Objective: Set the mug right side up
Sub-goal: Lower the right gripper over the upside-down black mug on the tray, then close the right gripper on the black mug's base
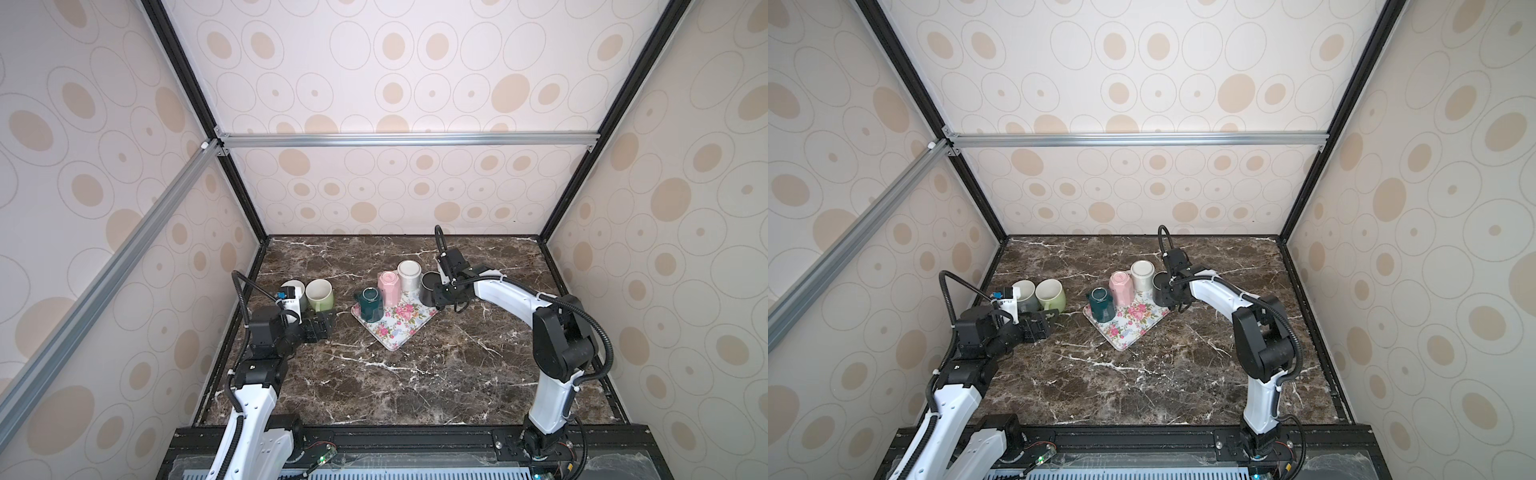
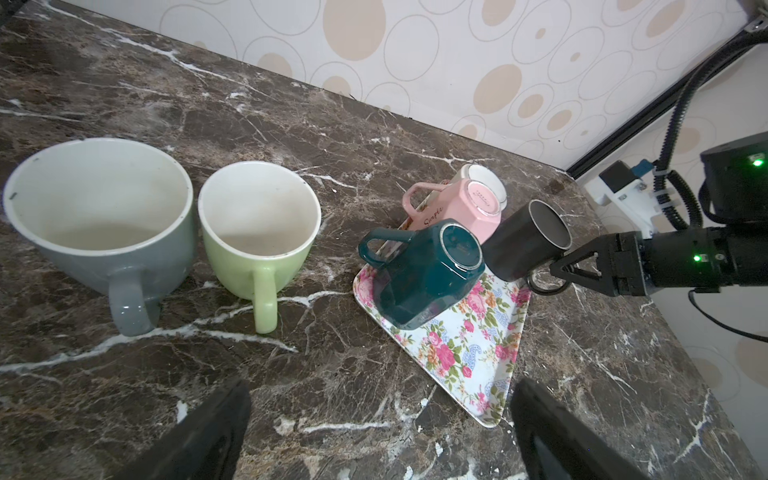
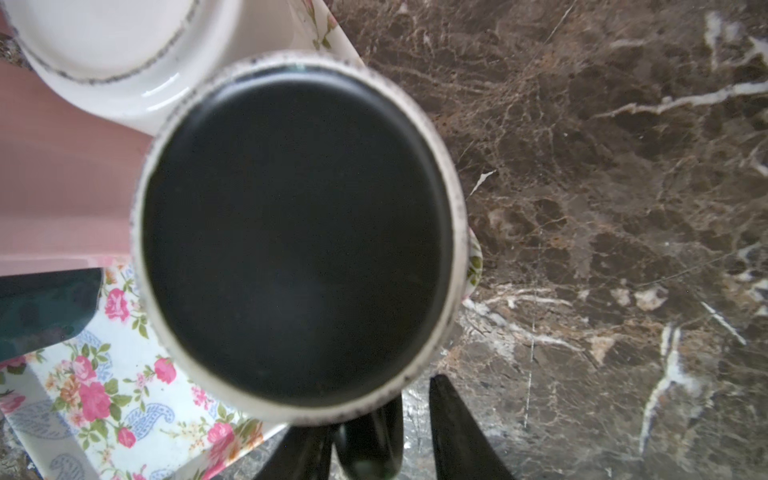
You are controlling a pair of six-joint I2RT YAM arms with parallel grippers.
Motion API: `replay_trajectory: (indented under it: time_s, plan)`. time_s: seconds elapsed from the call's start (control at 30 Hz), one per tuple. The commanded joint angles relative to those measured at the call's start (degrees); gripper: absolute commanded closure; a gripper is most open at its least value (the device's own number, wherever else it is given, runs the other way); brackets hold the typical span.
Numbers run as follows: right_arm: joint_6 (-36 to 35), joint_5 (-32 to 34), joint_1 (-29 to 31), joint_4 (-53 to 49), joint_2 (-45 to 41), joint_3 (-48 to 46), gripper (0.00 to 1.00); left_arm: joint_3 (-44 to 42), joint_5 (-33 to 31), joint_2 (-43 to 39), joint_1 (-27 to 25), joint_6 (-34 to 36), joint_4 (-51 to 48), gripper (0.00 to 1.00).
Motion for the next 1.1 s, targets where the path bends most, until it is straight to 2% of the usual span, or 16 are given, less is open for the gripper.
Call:
replay_trajectory:
  time_s: [0.0,0.37,0.47,0.77,0.9,1.07]
  plan:
    - [-2.21,1.80,0.02,-2.61,1.69,2.64,0.62,0.21,1.34,-0.85,-0.01,0.11,2.19,0.02]
    - [-4.37,2.96,0.02,-4.48,4.99,5.05,0.65,0.22,1.50,-0.27,0.00,-0.06,2.26,0.02]
    - [-4.76,3.38,0.03,-4.89,5.76,5.96,0.71,0.06,1.62,-0.14,0.01,-0.20,2.46,0.02]
    - [-6.66,5.22,0.03,-7.96,7.45,9.64,0.76,0.21,1.98,0.45,0.01,-0.29,2.53,0.02]
    - [-7.56,5.26,0.10,-9.20,7.69,11.12,0.84,0.09,1.98,0.55,0.01,-0.32,2.61,0.02]
    - [-7.38,4.24,0.03,-9.42,6.89,11.54,0.84,-0.03,2.07,0.60,0.00,-0.43,2.61,0.02]
